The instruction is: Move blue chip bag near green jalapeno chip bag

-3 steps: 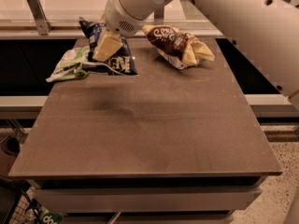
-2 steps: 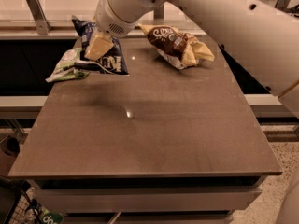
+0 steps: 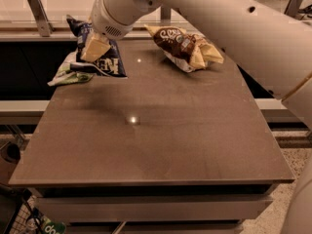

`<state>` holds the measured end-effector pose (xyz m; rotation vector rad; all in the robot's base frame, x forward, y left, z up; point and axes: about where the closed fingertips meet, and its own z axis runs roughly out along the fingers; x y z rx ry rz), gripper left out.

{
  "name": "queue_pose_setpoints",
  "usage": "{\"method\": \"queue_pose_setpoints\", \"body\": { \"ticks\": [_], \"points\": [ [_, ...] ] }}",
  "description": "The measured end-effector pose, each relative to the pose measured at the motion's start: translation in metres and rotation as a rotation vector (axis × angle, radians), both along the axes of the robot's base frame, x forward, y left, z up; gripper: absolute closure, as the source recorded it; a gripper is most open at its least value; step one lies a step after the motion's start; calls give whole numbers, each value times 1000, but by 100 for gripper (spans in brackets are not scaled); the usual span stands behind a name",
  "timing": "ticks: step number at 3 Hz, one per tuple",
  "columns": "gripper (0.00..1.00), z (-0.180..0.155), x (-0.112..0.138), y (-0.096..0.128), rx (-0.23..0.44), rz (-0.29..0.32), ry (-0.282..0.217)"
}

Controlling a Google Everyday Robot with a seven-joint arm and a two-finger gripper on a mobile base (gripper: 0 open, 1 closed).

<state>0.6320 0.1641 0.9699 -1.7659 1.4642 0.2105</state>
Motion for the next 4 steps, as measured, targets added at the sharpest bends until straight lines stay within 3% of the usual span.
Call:
{"method": "queue_pose_setpoints", "body": {
  "ticks": [1, 4],
  "points": [
    [82, -1, -1, 2, -1, 3, 1],
    [12, -3, -3, 6, -4, 11, 4]
  ]
}}
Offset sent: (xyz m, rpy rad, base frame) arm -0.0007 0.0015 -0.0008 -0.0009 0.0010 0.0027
